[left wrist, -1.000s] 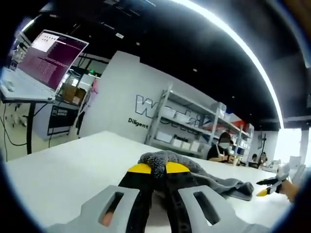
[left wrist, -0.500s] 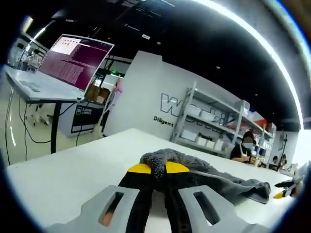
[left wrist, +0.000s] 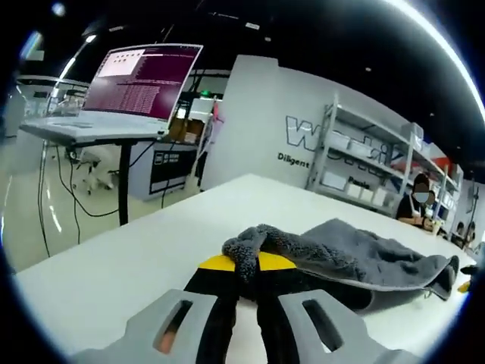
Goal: Fold the towel on the table until its edges align and the towel forms a compact rectangular stack.
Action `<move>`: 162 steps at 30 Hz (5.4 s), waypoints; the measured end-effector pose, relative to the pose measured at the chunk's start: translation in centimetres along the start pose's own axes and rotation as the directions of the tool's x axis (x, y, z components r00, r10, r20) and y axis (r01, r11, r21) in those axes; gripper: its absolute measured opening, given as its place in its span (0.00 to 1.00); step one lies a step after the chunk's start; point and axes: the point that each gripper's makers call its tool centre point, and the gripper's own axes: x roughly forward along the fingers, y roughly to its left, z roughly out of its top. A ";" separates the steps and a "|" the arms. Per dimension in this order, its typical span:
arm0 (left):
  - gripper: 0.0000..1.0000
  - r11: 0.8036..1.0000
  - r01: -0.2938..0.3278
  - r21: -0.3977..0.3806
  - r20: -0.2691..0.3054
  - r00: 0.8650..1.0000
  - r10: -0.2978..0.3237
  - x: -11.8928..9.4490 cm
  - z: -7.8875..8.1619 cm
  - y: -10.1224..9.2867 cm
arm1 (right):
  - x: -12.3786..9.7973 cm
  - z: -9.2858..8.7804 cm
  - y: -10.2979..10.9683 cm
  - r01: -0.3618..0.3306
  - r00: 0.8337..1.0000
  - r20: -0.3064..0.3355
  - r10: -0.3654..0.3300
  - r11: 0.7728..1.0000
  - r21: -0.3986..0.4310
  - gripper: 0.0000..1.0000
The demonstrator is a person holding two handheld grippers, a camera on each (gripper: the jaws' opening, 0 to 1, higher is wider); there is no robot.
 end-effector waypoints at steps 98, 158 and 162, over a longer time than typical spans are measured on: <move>0.99 0.866 0.455 0.209 -0.112 0.890 -0.441 -1.2 0.8 -13.1 | 1.6 0.9 5.1 -0.133 0.988 0.051 0.147 0.967 -0.218 0.62; 0.97 0.874 0.446 0.193 -0.145 0.894 -0.424 -0.9 0.2 -12.6 | 2.1 4.4 7.4 -0.141 0.955 0.225 0.191 0.965 -0.220 0.00; 0.97 0.874 0.446 0.192 -0.147 0.894 -0.424 -0.9 0.1 -12.6 | 1.3 5.7 6.9 -0.104 0.943 0.287 0.170 0.968 -0.229 0.00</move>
